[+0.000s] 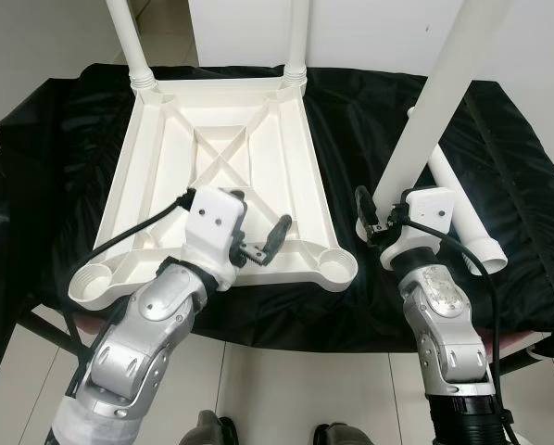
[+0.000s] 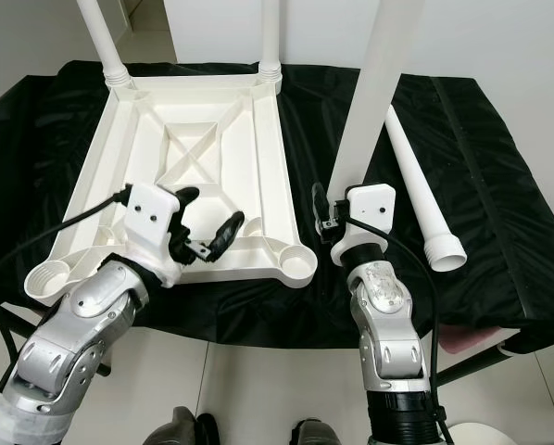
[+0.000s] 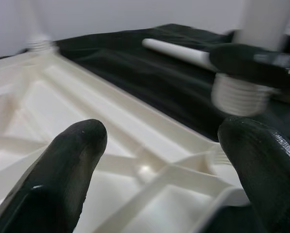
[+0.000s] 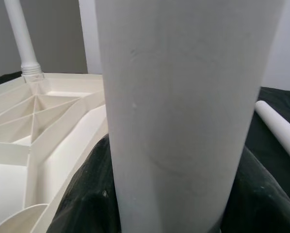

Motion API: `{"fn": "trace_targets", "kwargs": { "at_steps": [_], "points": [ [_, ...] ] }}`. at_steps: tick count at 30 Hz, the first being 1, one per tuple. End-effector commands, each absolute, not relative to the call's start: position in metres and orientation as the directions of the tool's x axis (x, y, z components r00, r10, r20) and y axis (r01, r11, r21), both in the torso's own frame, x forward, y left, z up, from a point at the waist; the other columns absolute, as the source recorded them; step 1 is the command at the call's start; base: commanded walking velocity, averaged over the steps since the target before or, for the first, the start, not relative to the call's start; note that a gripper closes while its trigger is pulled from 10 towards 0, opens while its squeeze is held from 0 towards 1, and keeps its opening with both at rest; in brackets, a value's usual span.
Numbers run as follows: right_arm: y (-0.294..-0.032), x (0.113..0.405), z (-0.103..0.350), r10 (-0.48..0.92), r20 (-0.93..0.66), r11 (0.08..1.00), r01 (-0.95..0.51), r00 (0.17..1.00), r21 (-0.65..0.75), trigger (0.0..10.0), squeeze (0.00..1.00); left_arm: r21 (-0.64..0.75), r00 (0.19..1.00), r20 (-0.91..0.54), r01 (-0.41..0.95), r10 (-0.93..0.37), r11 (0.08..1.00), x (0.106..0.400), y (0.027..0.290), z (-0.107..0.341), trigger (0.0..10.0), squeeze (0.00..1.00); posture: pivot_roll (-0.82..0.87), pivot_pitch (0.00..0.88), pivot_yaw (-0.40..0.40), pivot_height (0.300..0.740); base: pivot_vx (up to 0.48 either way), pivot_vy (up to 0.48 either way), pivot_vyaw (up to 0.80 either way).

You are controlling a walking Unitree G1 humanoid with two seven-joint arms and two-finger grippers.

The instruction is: Building children table

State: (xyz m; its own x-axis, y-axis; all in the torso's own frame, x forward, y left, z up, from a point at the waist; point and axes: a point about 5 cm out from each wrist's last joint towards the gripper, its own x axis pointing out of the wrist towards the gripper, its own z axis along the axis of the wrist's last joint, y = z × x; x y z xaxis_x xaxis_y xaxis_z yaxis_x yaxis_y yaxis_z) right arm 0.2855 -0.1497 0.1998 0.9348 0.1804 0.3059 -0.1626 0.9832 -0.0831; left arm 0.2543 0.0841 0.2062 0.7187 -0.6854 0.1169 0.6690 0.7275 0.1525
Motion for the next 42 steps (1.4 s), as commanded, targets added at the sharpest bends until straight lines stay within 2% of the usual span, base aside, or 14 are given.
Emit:
{"fn": "trace_targets", "kwargs": {
  "at_steps": [1,10,14,20,25,35,40,41,42],
  "points": [
    [-0.147,0.281,0.203,0.200,0.330,0.980,-0.183,0.923,-0.084,10.0,0.00,0.160,0.696,0.115,0.691,-0.709,0.705,0.250,0.082,0.205,10.0,0.00,-0.15,0.108,0.033,0.740,0.000,0.000,0.00],
    [-0.142,0.275,0.202,0.254,0.335,0.967,-0.234,0.907,-0.099,10.0,0.00,0.157,0.662,0.050,0.734,-0.748,0.661,0.242,0.082,0.193,10.0,0.00,-0.14,0.115,0.027,0.740,0.000,0.000,0.00],
    [-0.135,0.269,0.197,0.314,0.323,0.949,-0.295,0.893,-0.108,10.0,0.00,0.188,0.644,-0.022,0.754,-0.765,0.630,0.238,0.084,0.179,10.0,0.00,-0.13,0.123,0.031,0.740,0.000,0.000,0.00],
    [-0.132,0.269,0.195,0.329,0.320,0.944,-0.314,0.888,-0.099,10.0,0.00,0.212,0.637,-0.066,0.761,-0.768,0.613,0.236,0.086,0.171,10.0,0.00,-0.13,0.127,0.032,0.740,0.000,0.000,0.00],
    [-0.130,0.269,0.194,0.339,0.320,0.940,-0.326,0.885,-0.097,10.0,0.00,0.232,0.657,-0.096,0.745,-0.747,0.625,0.239,0.088,0.167,10.0,0.00,-0.13,0.128,0.033,0.740,0.000,0.000,0.00],
    [-0.130,0.269,0.194,0.345,0.319,0.938,-0.331,0.883,-0.100,10.0,0.00,0.312,0.747,-0.231,0.663,-0.623,0.680,0.263,0.101,0.149,10.0,0.00,-0.13,0.137,0.035,0.740,0.000,0.000,0.00],
    [-0.130,0.268,0.194,0.344,0.318,0.939,-0.329,0.883,-0.104,10.0,0.00,0.315,0.741,-0.281,0.672,-0.610,0.671,0.269,0.105,0.144,10.0,0.00,-0.13,0.142,0.040,0.740,0.000,0.000,0.00],
    [-0.131,0.267,0.194,0.339,0.317,0.941,-0.323,0.886,-0.105,10.0,0.00,0.302,0.703,-0.297,0.711,-0.647,0.635,0.267,0.105,0.145,10.0,0.00,-0.13,0.147,0.044,0.740,0.000,0.000,0.00],
    [-0.131,0.267,0.194,0.339,0.317,0.941,-0.323,0.886,-0.105,10.0,0.00,0.302,0.703,-0.297,0.711,-0.647,0.635,0.267,0.105,0.145,10.0,0.00,-0.13,0.147,0.044,0.740,0.000,0.000,0.00]
  ]
}}
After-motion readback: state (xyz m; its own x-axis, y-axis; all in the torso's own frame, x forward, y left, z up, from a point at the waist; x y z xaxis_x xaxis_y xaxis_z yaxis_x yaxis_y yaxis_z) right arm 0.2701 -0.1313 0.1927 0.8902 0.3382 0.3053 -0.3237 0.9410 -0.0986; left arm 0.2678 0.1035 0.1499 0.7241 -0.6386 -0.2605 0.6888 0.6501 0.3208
